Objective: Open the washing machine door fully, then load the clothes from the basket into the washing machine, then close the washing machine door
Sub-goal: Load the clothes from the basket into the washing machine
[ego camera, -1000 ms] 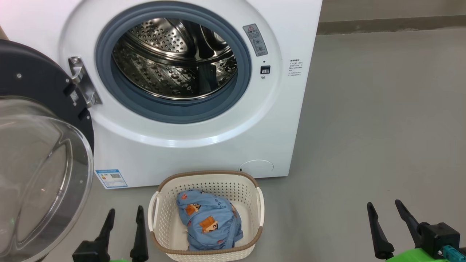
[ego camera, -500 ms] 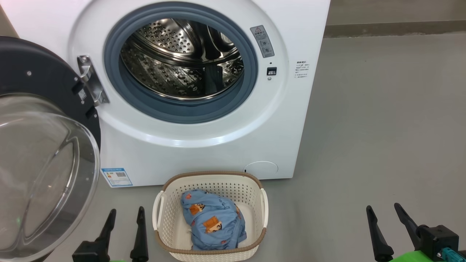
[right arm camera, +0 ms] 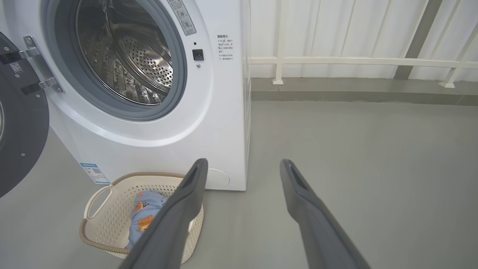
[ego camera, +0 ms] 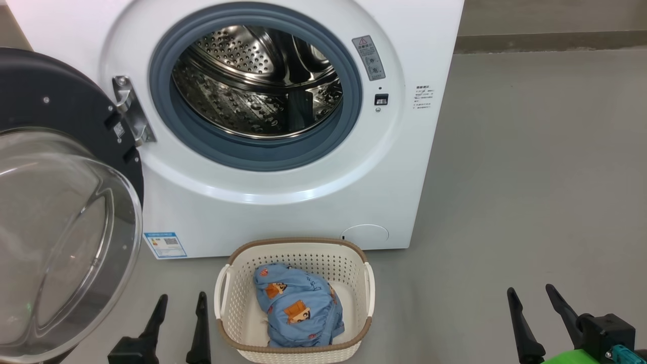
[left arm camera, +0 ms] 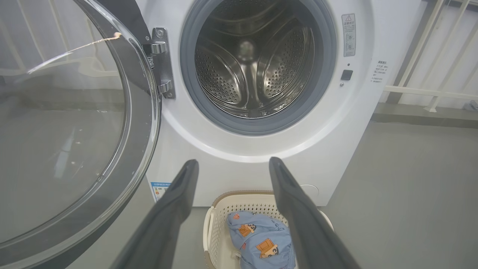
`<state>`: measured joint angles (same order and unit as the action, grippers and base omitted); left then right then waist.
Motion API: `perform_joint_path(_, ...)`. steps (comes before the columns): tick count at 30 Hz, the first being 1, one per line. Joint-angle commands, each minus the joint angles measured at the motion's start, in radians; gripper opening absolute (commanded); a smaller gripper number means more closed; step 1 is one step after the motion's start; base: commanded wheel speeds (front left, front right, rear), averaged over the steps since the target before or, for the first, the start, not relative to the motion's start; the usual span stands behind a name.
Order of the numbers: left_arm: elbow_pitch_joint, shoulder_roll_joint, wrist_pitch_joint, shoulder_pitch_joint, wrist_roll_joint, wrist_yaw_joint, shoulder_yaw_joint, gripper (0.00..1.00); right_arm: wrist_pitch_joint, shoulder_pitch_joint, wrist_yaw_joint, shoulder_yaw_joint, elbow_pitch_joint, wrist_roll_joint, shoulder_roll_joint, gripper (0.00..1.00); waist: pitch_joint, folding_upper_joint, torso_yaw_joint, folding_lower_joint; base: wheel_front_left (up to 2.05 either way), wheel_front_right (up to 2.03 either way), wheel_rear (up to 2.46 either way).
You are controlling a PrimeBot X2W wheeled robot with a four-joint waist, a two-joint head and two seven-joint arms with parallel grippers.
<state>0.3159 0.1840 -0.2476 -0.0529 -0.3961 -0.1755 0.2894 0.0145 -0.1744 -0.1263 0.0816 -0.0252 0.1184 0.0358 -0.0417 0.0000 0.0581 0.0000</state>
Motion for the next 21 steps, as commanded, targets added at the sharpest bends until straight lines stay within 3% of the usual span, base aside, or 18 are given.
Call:
perform_joint_path(1,-0.015,0.012,-0.008,-0.025,-0.001,0.003,-0.030,1.00,0.007,0.029,-0.004,-0.024,0.022,0.010,0.014,1.00,0.000,0.0000,0.000,0.0000,0.19,-0.19,0.00)
perform_joint_path(14,-0.006,0.017,-0.009,-0.038,0.000,-0.001,-0.021,1.00,0.010,0.034,-0.004,-0.021,0.018,0.013,0.014,1.00,0.006,0.0000,-0.004,0.0000,0.88,-0.88,0.00)
perform_joint_path(21,-0.010,0.020,-0.010,-0.037,-0.004,-0.007,-0.024,1.00,0.012,0.038,-0.004,-0.022,0.014,0.015,0.014,1.00,0.009,0.0000,0.000,0.0000,0.23,-0.23,0.00)
